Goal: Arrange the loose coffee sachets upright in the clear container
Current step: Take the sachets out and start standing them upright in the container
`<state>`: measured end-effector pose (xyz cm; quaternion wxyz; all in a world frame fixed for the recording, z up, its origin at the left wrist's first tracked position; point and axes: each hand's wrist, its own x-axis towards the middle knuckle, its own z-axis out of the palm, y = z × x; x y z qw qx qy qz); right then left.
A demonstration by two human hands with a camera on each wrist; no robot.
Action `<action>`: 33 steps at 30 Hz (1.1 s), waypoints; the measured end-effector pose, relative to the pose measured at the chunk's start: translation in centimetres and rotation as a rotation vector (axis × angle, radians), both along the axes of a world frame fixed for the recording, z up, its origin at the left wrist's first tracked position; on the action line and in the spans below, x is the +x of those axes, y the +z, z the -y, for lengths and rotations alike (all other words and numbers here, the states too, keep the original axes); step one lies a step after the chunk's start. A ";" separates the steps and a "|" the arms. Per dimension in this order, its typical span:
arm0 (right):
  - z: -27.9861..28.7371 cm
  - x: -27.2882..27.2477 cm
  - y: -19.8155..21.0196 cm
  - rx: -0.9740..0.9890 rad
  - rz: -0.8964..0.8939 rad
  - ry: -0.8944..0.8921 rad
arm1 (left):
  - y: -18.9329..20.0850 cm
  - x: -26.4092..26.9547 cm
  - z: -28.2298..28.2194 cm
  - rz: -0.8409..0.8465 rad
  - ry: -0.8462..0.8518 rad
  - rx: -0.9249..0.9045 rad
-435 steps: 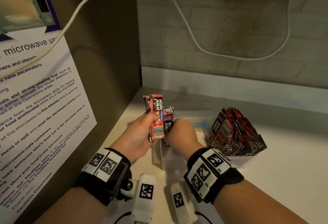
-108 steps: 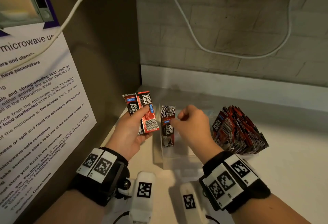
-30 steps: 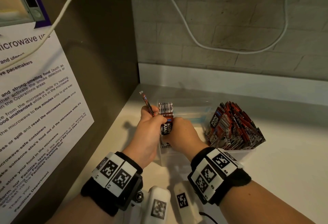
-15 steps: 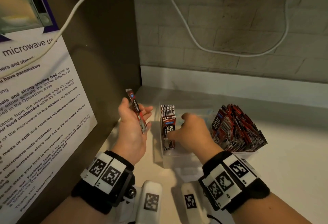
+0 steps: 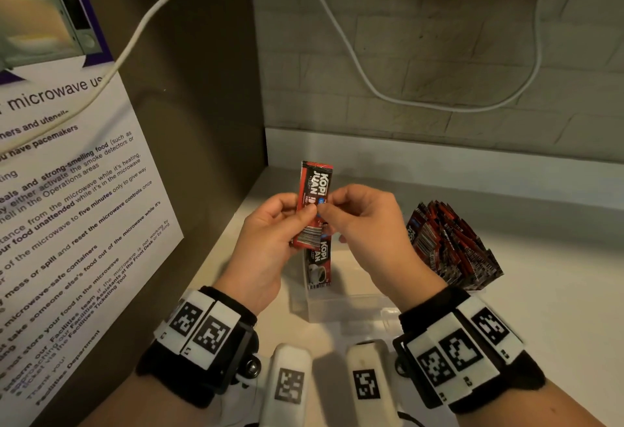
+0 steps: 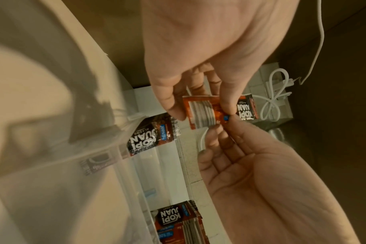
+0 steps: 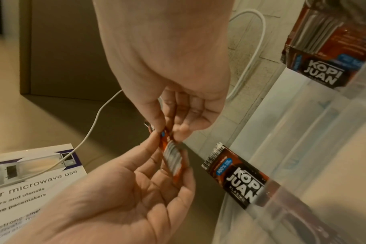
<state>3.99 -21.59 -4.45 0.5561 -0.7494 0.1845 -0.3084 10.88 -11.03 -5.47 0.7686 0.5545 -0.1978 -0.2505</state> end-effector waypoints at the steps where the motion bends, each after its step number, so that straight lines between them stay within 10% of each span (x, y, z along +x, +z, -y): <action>1: 0.1 -0.1 -0.1 -0.011 0.017 -0.027 | -0.1 0.0 0.1 0.015 0.019 0.023; 9: -0.4 -0.4 0.3 -0.289 0.055 -0.075 | 1.7 -0.7 0.1 0.129 0.004 0.015; 18: 0.8 -0.5 0.1 -0.167 -0.172 -0.067 | 1.0 0.6 0.2 0.278 0.061 0.185; 33: 1.0 1.4 -4.3 -0.231 -0.604 -0.057 | -5.6 0.0 1.7 0.075 -0.158 0.547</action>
